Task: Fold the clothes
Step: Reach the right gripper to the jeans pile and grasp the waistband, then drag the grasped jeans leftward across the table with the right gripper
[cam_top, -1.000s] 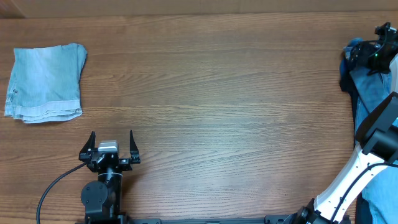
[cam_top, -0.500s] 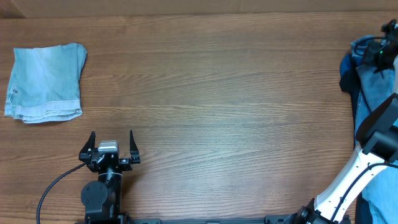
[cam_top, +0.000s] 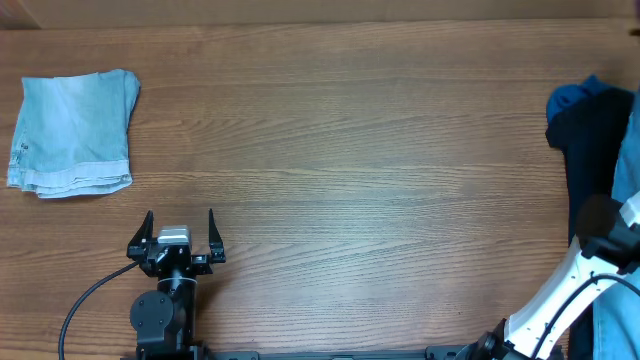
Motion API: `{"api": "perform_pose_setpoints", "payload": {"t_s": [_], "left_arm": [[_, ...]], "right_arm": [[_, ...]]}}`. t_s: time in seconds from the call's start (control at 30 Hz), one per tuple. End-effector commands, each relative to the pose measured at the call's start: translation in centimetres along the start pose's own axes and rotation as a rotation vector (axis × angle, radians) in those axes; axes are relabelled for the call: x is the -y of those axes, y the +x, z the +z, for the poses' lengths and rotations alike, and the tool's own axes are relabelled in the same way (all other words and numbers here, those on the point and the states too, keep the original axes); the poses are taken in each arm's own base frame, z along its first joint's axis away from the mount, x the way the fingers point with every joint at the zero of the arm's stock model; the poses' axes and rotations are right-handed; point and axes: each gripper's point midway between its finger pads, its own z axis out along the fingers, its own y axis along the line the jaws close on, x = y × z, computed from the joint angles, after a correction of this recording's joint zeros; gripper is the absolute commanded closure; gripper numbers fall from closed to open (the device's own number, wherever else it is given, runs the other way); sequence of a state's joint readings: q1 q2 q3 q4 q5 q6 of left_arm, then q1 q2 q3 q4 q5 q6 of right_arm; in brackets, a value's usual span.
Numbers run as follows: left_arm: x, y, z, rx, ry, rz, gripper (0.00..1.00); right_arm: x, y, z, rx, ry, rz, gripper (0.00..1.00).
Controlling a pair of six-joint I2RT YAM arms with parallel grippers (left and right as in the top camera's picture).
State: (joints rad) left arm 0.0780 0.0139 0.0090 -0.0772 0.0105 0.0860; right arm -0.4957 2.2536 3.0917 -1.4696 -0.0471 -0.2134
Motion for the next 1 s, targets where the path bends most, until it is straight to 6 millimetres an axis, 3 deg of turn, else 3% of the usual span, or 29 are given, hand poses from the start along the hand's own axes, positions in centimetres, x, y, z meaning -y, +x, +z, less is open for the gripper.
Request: {"api": "perform_pose_setpoints", "payload": {"t_s": [0.0,0.03,0.13,0.23,0.33,0.43,0.5,0.67,0.73,0.77,0.8,0.97], "left_arm": [[0.0,0.0,0.0,0.005,0.0,0.023,0.0],[0.0,0.0,0.0,0.005,0.0,0.023,0.0],[0.0,0.0,0.0,0.005,0.0,0.023,0.0],[0.0,0.0,0.0,0.005,0.0,0.023,0.0],[0.0,0.0,0.0,0.005,0.0,0.023,0.0],[0.0,0.0,0.0,0.005,0.0,0.023,0.0],[0.0,0.0,0.0,0.005,0.0,0.023,0.0],[0.0,0.0,0.0,0.005,0.0,0.023,0.0],[0.0,0.0,0.0,0.005,0.0,0.023,0.0],[0.0,0.0,0.0,0.005,0.0,0.023,0.0],[0.0,0.0,0.0,0.005,0.0,0.023,0.0],[0.0,0.0,0.0,0.005,0.0,0.023,0.0]], "right_arm": [[-3.0,-5.8,-10.0,0.263,-0.036,-0.047,0.96],[-4.4,-6.8,-12.4,0.32,-0.059,-0.063,0.96],[-8.3,-7.9,-15.9,0.396,-0.139,-0.101,0.96],[-12.2,-8.2,-17.1,0.423,-0.227,-0.136,0.96],[-17.6,-8.1,-18.2,0.442,-0.35,-0.185,0.96],[-22.3,-7.5,-19.4,0.446,-0.452,-0.226,0.96],[-26.0,-6.5,-19.0,0.42,-0.527,-0.262,0.96],[-37.0,-2.2,-16.2,0.314,-0.696,-0.372,0.96],[-42.3,0.3,-15.8,0.276,-0.772,-0.425,0.96],[-44.0,1.3,-15.6,0.261,-0.794,-0.444,0.96],[-46.9,3.4,-15.2,0.227,-0.834,-0.481,0.96],[-54.7,10.1,-14.4,0.14,-0.941,-0.594,0.96]]}}
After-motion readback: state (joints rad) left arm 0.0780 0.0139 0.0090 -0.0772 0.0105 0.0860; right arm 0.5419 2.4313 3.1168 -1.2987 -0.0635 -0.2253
